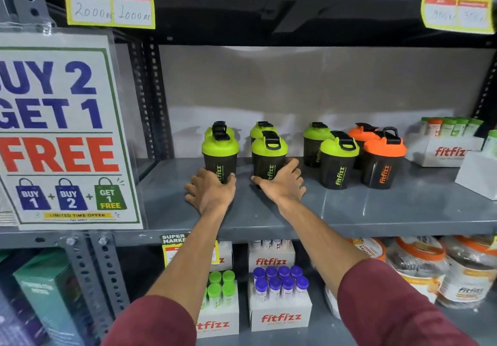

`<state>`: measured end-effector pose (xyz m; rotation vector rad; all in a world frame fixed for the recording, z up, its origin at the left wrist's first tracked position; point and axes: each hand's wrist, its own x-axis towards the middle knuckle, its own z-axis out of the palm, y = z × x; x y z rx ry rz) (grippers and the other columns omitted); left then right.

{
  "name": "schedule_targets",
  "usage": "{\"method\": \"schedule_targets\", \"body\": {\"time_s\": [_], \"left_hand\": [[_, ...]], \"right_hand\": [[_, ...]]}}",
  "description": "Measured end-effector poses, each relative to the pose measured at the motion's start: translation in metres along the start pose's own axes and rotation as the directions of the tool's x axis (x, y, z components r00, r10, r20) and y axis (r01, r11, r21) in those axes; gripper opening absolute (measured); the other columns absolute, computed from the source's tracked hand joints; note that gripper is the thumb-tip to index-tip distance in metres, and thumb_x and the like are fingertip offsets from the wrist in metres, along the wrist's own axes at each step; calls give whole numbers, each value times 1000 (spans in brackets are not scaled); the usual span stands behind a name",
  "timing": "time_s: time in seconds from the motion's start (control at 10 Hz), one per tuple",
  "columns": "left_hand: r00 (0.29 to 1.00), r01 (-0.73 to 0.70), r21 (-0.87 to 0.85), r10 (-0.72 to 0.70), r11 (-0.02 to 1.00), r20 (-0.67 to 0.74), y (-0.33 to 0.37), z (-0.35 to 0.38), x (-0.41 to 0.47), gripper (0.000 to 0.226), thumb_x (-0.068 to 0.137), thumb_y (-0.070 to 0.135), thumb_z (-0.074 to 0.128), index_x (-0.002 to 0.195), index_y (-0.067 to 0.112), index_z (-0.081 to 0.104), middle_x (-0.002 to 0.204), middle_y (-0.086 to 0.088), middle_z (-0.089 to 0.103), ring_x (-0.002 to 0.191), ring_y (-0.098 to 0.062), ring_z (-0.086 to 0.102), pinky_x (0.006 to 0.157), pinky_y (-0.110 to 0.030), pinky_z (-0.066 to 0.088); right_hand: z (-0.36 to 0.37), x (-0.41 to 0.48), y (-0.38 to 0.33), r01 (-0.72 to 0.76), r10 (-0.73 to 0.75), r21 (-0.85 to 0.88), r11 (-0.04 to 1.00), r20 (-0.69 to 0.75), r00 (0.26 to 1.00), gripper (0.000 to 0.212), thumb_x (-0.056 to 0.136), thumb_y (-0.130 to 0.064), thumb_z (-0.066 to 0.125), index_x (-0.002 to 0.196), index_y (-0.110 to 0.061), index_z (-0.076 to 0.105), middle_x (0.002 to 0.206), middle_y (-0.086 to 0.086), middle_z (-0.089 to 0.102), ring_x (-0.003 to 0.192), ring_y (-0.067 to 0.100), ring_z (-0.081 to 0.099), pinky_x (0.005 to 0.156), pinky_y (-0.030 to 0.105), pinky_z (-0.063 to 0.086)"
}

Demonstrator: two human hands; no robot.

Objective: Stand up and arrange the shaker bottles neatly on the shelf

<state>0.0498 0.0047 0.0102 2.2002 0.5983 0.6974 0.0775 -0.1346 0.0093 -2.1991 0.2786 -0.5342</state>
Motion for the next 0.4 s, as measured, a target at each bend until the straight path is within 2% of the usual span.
{"method": "schedule_targets", "body": {"time_s": [0.2,0.3,0.4], "left_hand": [[1000,5,-1,-5,1000,-17,0,-2,-6,77,83,57,68,128,0,46,136,-24,48,130,-44,39,105,-55,36],[999,0,-45,-3,999,-51,1,-5,-11,83,83,59,68,134,-2,41,138,-26,43,130,-44,37,104,-56,36],[977,-107,-119,82,987,-199,-5,-8,-26,80,87,51,66,142,1,36,138,-25,41,129,-43,36,103,-56,35]], "right_hand": [[-10,-7,7,35,-40,91,995,54,998,108,53,-47,92,134,-16,28,135,12,44,128,35,42,107,46,36],[-20,-10,12,61,-76,169,984,86,993,107,57,-42,91,138,-16,26,137,11,39,128,33,38,107,45,38],[-33,-18,27,165,-192,261,951,83,978,94,69,-38,85,140,-18,27,137,9,36,126,29,35,103,44,41]]}}
